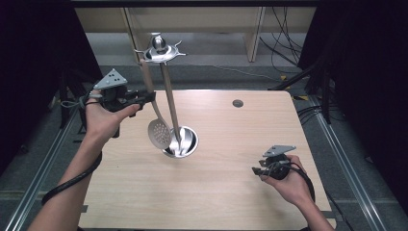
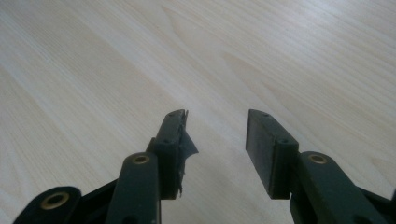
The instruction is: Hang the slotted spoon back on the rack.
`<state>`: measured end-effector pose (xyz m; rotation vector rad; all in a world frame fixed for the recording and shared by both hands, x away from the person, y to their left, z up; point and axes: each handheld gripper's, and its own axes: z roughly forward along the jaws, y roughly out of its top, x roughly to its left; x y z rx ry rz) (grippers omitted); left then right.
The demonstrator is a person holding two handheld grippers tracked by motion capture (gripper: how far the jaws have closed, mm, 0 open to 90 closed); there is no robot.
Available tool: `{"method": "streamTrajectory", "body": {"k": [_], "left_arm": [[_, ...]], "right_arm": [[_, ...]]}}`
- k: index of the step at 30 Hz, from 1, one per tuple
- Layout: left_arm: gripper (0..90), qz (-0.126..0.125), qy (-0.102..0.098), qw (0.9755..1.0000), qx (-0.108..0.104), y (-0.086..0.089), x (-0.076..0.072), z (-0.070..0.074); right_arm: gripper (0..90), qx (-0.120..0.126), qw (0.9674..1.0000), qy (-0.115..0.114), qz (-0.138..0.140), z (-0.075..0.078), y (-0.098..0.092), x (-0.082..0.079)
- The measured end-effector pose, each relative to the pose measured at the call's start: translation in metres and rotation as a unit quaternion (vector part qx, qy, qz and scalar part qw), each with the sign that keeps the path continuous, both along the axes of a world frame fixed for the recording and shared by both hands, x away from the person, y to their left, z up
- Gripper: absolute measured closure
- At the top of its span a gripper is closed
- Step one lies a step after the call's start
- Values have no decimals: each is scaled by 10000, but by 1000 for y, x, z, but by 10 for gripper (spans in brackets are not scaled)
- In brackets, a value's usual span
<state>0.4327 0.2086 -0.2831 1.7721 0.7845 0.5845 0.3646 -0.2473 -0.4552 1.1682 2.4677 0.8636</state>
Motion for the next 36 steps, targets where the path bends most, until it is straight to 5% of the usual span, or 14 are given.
{"method": "streamTrajectory", "body": {"k": [4, 10, 16, 21, 25, 27, 28, 31, 32, 33, 36], "left_arm": [[716, 59, -90, 9999, -123, 1, -3, -3], [581, 219, -392, 9988, -215, 10, -18, -15], [486, 362, -490, 9979, -201, 21, -35, -34], [437, 482, -384, 9980, -105, 32, -53, -66], [428, 630, -191, 9974, 304, 38, -65, -103], [424, 681, 8, 9967, 436, 39, -69, -126], [414, 717, 254, 9949, 668, 41, -73, -148], [418, 681, 523, 9929, 827, 39, -79, -174], [420, 681, 523, 9929, 827, 39, -79, -174], [418, 482, 517, 9917, 1075, 37, -80, -182], [413, 472, 576, 9919, 1026, 35, -82, -184]], "right_arm": [[583, 163, 9998, -68, -86, -1, 1, 0], [581, 68, 9999, 33, -96, 2, -1, -1], [580, 21, 10000, -48, -20, 1, -1, 0], [579, 77, 9999, -115, -61, -1, 1, -1], [578, 20, 10000, -17, -35, 0, 0, -1], [578, 31, 10000, -12, -44, 0, 1, -1], [578, 7, 10000, -27, -18, 0, 1, -1], [575, 44, 10000, 5, -46, 1, 2, -1], [575, 44, 10000, 5, -46, 1, 2, -1], [573, 58, 10000, -28, 5, 0, 1, -1], [572, 148, 9996, -227, -50, -4, 1, 0]]}}
